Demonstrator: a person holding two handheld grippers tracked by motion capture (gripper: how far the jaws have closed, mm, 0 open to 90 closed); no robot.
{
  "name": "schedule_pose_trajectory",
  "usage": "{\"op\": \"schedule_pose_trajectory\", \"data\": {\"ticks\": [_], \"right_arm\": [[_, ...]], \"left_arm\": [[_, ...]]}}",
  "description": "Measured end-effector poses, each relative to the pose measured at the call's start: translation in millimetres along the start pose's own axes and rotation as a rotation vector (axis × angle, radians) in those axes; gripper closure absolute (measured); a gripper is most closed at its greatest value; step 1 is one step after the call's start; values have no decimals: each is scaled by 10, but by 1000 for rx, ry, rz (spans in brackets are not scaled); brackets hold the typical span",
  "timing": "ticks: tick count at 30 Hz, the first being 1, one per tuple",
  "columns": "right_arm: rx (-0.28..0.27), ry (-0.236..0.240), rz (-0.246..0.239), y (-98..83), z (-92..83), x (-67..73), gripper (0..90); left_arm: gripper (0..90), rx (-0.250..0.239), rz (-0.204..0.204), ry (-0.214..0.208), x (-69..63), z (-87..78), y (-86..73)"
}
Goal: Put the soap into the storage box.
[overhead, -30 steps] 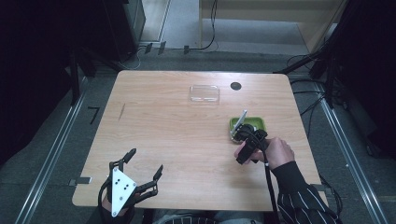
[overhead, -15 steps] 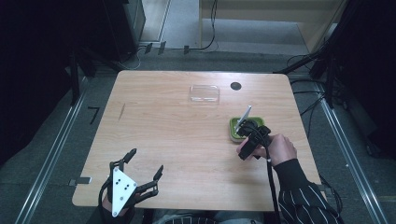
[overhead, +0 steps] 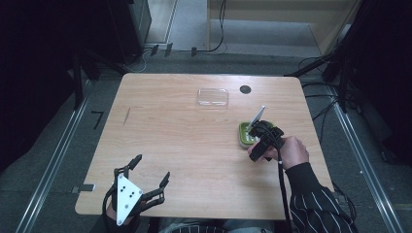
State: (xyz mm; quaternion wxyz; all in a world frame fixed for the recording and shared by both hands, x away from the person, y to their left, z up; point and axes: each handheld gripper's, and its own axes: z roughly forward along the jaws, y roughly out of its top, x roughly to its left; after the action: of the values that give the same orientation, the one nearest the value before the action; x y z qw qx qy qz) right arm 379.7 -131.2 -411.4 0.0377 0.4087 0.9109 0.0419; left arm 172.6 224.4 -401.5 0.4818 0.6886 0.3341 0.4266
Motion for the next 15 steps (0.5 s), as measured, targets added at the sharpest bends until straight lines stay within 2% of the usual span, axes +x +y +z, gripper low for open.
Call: {"op": "schedule_pose_trajectory", "data": {"ticks": [8,15], "right_arm": [[1,-4,21,4,12,-58,140],[-23,-20,46,18,-6,-105,140]], "left_arm": [[131,1,5,-6,-10,5,1],[131,0,5,-6,-10,3,0]]}}
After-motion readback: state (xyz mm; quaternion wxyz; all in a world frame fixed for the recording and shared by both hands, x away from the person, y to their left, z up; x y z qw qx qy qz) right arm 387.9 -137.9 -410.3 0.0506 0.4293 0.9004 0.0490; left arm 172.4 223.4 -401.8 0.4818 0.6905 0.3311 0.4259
